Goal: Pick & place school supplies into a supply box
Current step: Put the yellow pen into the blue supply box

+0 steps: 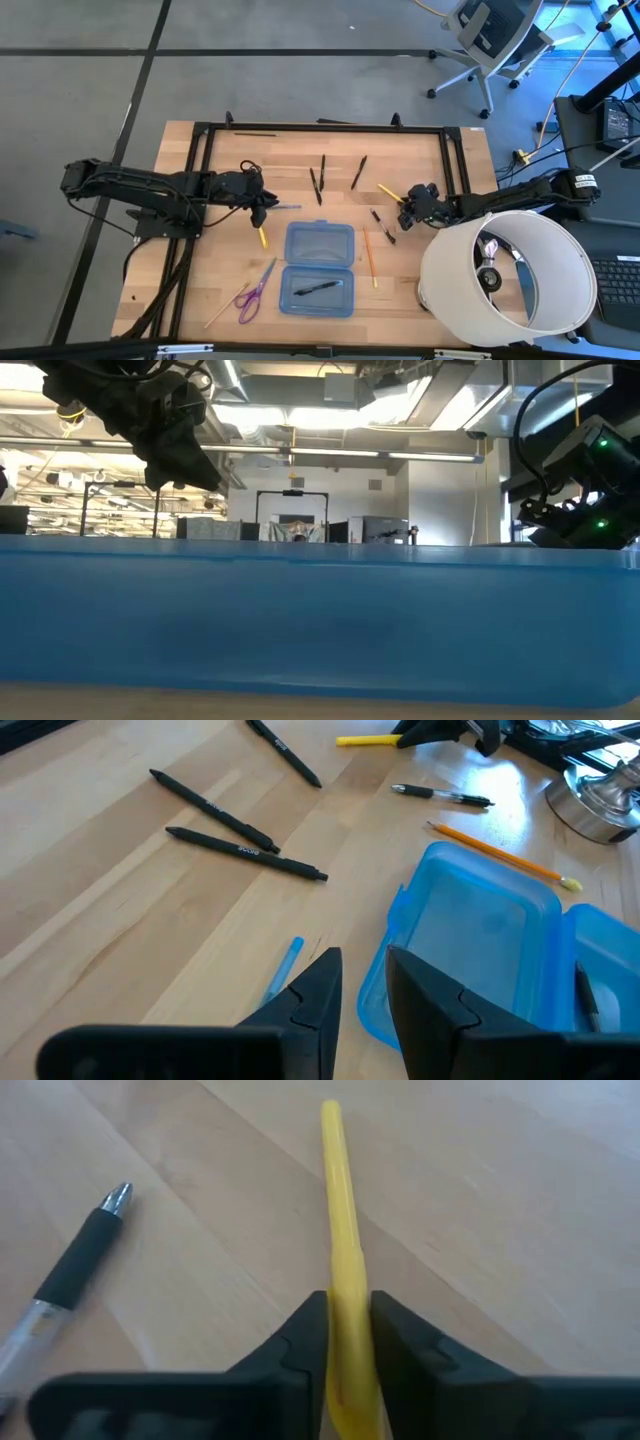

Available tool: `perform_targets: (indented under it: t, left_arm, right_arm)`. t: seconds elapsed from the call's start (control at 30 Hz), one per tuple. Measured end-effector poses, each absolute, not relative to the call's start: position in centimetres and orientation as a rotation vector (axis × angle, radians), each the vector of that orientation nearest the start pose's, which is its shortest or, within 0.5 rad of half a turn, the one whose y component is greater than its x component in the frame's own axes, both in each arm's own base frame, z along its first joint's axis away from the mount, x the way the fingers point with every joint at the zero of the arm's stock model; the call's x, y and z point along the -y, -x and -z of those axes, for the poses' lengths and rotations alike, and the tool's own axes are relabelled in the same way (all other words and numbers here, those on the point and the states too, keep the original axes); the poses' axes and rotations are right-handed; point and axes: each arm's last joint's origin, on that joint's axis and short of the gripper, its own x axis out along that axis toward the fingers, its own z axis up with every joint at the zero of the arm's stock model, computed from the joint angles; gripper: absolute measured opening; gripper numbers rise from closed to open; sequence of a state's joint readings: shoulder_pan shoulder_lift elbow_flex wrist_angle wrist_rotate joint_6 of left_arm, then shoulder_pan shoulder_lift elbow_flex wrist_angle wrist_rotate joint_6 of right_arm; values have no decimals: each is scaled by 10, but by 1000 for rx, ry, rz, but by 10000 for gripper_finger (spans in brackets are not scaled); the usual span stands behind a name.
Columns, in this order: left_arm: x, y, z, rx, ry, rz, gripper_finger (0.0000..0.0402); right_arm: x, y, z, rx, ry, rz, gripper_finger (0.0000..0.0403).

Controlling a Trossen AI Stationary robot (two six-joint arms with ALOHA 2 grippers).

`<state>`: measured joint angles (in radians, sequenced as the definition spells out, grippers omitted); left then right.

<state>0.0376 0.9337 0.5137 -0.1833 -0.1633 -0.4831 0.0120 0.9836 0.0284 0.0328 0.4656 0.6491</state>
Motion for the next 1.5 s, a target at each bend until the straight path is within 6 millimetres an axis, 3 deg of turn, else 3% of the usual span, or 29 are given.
perform_targets:
  t: [0.33,0.53,0.77,1.03,1.33,1.5]
  left_arm:
    - [-12,-190,-216,-544,428,-336,75]
    - [-12,-189,-215,-562,426,-340,75]
    - [-12,-188,-213,-587,424,-345,75]
    - [-12,-187,-212,-601,404,-342,75]
    - [-12,-185,-209,-636,393,-347,75]
    - [-12,-184,-208,-654,374,-344,75]
  right_arm:
    - [11,-121,-83,-701,-444,713,73]
    - [11,-121,-83,-737,-354,672,86]
    - [11,-121,-83,-731,-374,677,105]
    - [12,-120,-83,-719,-360,706,62]
    - [12,-124,-85,-651,-376,706,79]
    - [11,-129,-89,-600,-414,658,59]
